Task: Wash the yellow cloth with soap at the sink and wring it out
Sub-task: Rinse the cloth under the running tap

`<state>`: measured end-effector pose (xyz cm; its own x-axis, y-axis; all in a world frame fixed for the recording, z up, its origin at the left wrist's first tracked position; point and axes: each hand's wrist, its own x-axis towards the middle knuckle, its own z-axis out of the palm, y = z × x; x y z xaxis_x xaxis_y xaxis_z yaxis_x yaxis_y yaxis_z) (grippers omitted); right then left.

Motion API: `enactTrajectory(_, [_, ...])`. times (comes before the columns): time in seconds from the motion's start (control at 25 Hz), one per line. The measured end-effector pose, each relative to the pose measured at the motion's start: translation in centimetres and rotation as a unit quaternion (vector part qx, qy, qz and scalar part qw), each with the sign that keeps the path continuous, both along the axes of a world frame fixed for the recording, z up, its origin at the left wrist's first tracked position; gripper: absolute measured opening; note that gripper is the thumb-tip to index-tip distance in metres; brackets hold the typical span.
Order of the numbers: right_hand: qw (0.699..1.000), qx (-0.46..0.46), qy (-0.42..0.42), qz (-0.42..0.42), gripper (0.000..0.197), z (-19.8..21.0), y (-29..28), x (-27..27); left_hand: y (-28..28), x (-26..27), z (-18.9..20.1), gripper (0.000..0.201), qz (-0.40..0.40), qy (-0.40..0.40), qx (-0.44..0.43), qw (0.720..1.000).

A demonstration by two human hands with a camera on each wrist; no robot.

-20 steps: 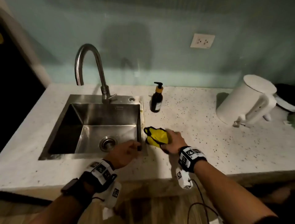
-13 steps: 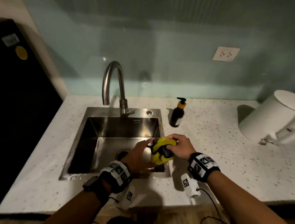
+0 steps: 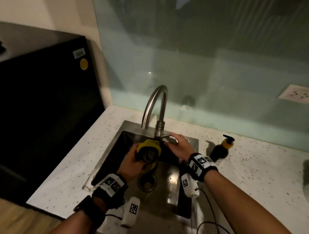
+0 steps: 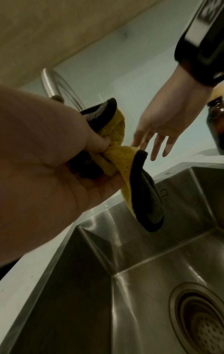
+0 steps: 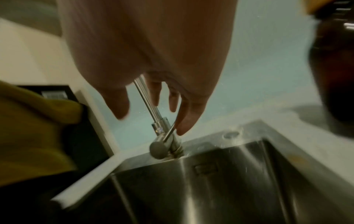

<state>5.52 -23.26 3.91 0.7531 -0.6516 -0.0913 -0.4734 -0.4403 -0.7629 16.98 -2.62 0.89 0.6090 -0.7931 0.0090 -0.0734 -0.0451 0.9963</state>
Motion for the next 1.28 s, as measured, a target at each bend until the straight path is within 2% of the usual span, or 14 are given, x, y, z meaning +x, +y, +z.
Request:
enactTrajectory(0.08, [0.992, -0.072, 0.091, 0.043, 0.027, -1.8, -3.0, 2.6, 0.4, 0.3, 0.4, 0.06, 0.032, -0.005, 0.002, 0.999])
enactTrajectory(0.2, [0.97, -0.136, 0.177, 0.092, 0.007, -1.3, -3.5, 4.2, 1.1, 0.2, 1.1, 0.045, 0.065, -0.003, 0.009, 0.998])
enactTrajectory(0.32, [0.964, -0.197, 0.164, 0.064, 0.02, -1.5, -3.7, 3.8, 1.6, -0.3, 1.9, 0.037, 0.071, 0.014, 0.022, 0.997])
enactTrajectory(0.48, [0.974, -0.2, 0.107, 0.002, 0.034, -2.0, -3.4, 3.7, 1.9, -0.9, 2.9, 0.041, 0.077, 0.039, 0.032, 0.996])
enactTrajectory(0.68, [0.972, -0.198, 0.124, 0.002, 0.027, -2.3, -2.5, 3.4, 1.9, -0.7, 3.0, 0.032, 0.088, 0.032, 0.051, 0.994])
enactTrajectory(0.8, [0.982, -0.177, 0.07, -0.014, 0.02, -1.4, -1.4, 3.1, 1.8, -0.8, 3.4, 0.03, 0.074, 0.03, 0.057, 0.995])
enactTrajectory(0.88, [0.992, -0.12, -0.004, -0.04, 0.028, -0.9, 0.8, 2.6, 1.5, -0.6, 3.3, 0.031, 0.07, 0.031, 0.06, 0.995])
enactTrajectory(0.96, [0.995, 0.069, -0.064, -0.018, 0.054, -0.9, 3.7, 1.6, 1.1, -0.7, 3.5, 0.035, 0.07, 0.043, 0.049, 0.995])
enactTrajectory(1.0, [0.975, 0.207, -0.075, 0.014, 0.063, -0.7, 5.4, 1.0, 0.8, -0.6, 3.4, 0.039, 0.07, 0.048, 0.047, 0.995])
enactTrajectory(1.08, [0.878, 0.465, -0.098, 0.049, 0.062, -0.4, 7.9, 0.4, 0.4, -0.6, 3.5, 0.05, 0.046, 0.061, 0.058, 0.995])
enactTrajectory(1.12, [0.84, 0.527, -0.121, 0.046, 0.055, -0.3, 8.5, 0.3, 0.2, -0.7, 3.7, 0.057, 0.024, 0.067, 0.069, 0.995])
enactTrajectory(1.16, [0.829, 0.538, -0.145, 0.05, 0.049, -0.3, 8.7, 0.4, 0.1, -0.7, 3.8, 0.064, 0.003, 0.069, 0.084, 0.994])
enactTrajectory(1.2, [0.839, 0.515, -0.169, 0.05, 0.043, -0.3, 8.7, 0.7, -0.1, -0.6, 3.8, 0.071, -0.016, 0.065, 0.101, 0.993])
enactTrajectory(1.28, [0.885, 0.423, -0.191, 0.034, 0.035, -0.6, 8.6, 1.1, 0.0, -0.3, 4.0, 0.09, -0.052, 0.078, 0.108, 0.99])
